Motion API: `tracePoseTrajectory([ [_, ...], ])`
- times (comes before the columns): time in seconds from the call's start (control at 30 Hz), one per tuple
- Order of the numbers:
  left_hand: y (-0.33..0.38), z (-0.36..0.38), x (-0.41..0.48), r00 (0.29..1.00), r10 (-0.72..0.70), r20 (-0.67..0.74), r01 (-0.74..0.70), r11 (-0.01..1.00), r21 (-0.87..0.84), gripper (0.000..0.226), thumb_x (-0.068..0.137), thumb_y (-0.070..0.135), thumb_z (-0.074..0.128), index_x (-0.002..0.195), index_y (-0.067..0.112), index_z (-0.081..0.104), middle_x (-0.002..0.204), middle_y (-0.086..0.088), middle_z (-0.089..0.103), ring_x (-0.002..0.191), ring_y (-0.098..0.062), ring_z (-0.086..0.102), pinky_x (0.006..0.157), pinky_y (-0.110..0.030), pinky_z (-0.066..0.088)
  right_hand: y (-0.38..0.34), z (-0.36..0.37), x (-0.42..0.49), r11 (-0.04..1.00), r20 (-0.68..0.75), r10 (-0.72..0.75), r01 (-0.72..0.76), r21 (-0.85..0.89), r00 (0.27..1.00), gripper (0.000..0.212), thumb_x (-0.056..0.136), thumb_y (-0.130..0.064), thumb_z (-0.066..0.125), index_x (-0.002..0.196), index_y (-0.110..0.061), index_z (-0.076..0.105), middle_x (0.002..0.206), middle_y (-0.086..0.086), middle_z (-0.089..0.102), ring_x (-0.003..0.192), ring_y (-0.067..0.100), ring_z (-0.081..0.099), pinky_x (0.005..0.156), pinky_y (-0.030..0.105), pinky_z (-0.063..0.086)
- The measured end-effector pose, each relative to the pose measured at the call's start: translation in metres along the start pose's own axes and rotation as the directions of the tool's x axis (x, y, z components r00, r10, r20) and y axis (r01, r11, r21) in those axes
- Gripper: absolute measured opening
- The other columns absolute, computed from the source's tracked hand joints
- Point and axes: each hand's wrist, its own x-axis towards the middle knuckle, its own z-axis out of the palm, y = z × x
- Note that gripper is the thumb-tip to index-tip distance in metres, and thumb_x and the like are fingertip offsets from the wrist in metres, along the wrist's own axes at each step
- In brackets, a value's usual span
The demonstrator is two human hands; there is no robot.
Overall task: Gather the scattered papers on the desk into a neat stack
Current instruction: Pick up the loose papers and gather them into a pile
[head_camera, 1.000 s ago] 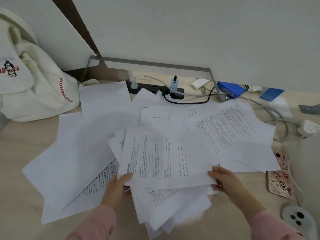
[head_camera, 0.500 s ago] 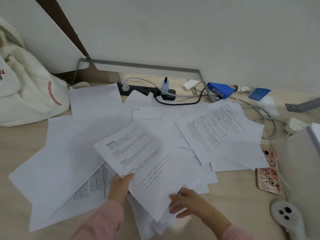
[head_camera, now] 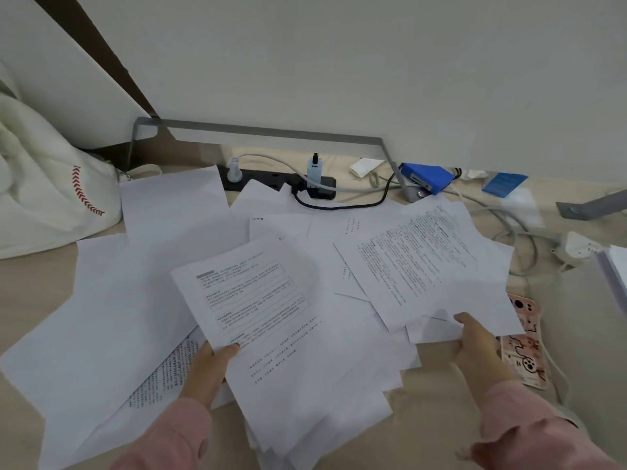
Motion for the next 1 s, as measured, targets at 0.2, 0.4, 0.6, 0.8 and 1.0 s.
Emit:
tracePoseTrajectory([
  [0.2, 0.005, 0.003, 0.006, 1.0, -0.001, 0.0, 0.001, 1.0, 0.01, 0.035, 0.089, 0.003, 0.055, 0.123, 0.006, 0.055, 0.109, -0.012, 0.059, 0.097, -0.028, 0.055, 0.093, -0.041, 0.044, -0.002, 0.008, 0.0, 0.98, 0.146, 0.044, -0.071, 0.188, 0.988, 0.011, 0.086, -0.019, 0.06, 0.085, -0.01, 0.055, 0.074, 0.001, 0.05, 0.038, 0.005, 0.054, 0.035, 0.012, 0.045],
  [0.4, 0.009, 0.0, 0.008, 0.999, -0.009, 0.032, 0.008, 1.0, 0.009, 0.026, 0.088, 0.004, 0.057, 0.114, 0.01, 0.058, 0.095, -0.006, 0.063, 0.093, -0.029, 0.058, 0.089, -0.039, 0.046, -0.019, 0.032, -0.004, 0.998, 0.199, 0.055, -0.054, -0.01, 0.978, 0.02, 0.084, -0.015, 0.066, 0.074, -0.006, 0.05, 0.068, 0.007, 0.045, 0.055, 0.017, 0.05, 0.056, 0.025, 0.047],
  [0.6, 0.012, 0.0, 0.009, 0.999, -0.028, 0.026, 0.027, 0.999, 0.023, 0.017, 0.088, 0.003, 0.056, 0.104, 0.01, 0.058, 0.086, -0.004, 0.062, 0.087, -0.028, 0.058, 0.085, -0.038, 0.046, -0.029, 0.056, -0.007, 0.935, -0.011, 0.043, -0.044, -0.353, 0.999, 0.082, 0.069, -0.044, 0.073, 0.13, 0.002, 0.044, 0.135, 0.02, 0.034, 0.116, 0.038, 0.041, 0.1, 0.044, 0.037],
  [0.8, 0.013, -0.005, 0.006, 0.999, -0.023, 0.036, 0.022, 0.999, 0.031, 0.017, 0.089, 0.004, 0.056, 0.105, 0.011, 0.057, 0.085, -0.003, 0.062, 0.082, -0.026, 0.057, 0.071, -0.03, 0.045, -0.032, 0.068, -0.004, 0.886, -0.096, -0.099, 0.044, -0.461, 0.991, 0.081, 0.076, -0.034, 0.072, 0.134, 0.004, 0.03, 0.141, 0.023, 0.027, 0.129, 0.035, 0.03, 0.105, 0.042, 0.029],
  [1.0, 0.012, -0.012, 0.007, 0.999, -0.029, 0.038, 0.028, 0.999, 0.027, 0.015, 0.089, 0.003, 0.055, 0.1, 0.014, 0.058, 0.086, -0.003, 0.063, 0.083, -0.026, 0.058, 0.077, -0.035, 0.046, -0.034, 0.063, -0.006, 0.879, -0.109, -0.119, 0.054, -0.474, 0.987, 0.09, 0.073, -0.038, 0.074, 0.135, 0.005, 0.026, 0.138, 0.024, 0.034, 0.129, 0.036, 0.033, 0.106, 0.045, 0.029],
])
